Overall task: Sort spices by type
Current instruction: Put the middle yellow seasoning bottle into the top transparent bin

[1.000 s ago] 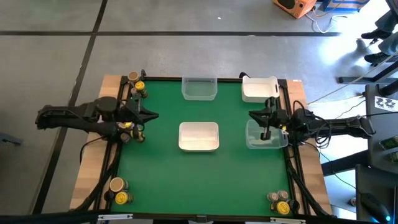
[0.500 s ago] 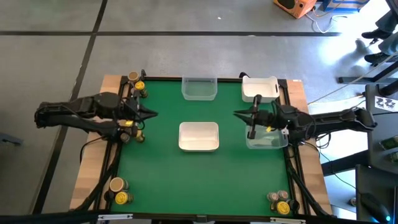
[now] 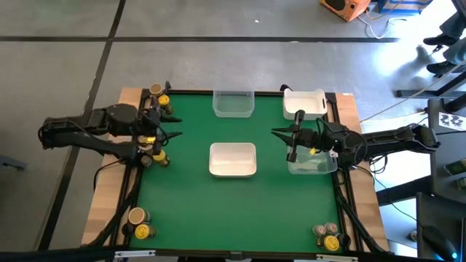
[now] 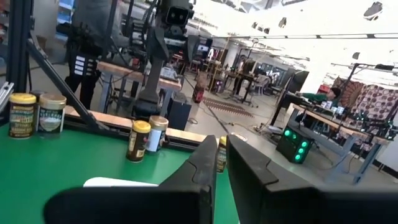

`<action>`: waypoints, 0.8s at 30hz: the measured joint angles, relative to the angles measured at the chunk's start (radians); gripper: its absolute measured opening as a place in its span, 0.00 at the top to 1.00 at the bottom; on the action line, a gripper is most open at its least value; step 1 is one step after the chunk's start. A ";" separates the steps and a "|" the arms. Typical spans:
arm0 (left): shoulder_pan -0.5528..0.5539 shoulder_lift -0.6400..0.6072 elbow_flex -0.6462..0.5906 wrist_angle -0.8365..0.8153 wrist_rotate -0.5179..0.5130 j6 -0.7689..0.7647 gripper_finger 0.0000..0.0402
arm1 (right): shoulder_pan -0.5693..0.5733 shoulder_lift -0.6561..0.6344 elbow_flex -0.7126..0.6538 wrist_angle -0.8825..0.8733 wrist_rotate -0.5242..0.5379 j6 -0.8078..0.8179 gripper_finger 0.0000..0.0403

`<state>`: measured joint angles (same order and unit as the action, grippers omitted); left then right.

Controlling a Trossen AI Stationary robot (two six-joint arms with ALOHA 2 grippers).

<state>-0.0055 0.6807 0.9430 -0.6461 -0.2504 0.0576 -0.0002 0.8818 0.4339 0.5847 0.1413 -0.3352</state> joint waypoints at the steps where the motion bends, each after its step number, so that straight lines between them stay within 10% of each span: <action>1: 0.000 0.015 0.027 -0.031 -0.001 -0.010 0.46 | 0.000 0.000 0.000 0.000 0.000 -0.010 0.90; 24: -0.015 0.195 0.096 -0.703 0.038 -0.391 0.39 | 0.000 0.000 0.000 -0.009 0.045 -0.104 0.90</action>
<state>-0.0204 0.8761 1.0386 -1.3490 -0.2127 -0.3332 -0.0002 0.8818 0.4339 0.5754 0.1860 -0.4392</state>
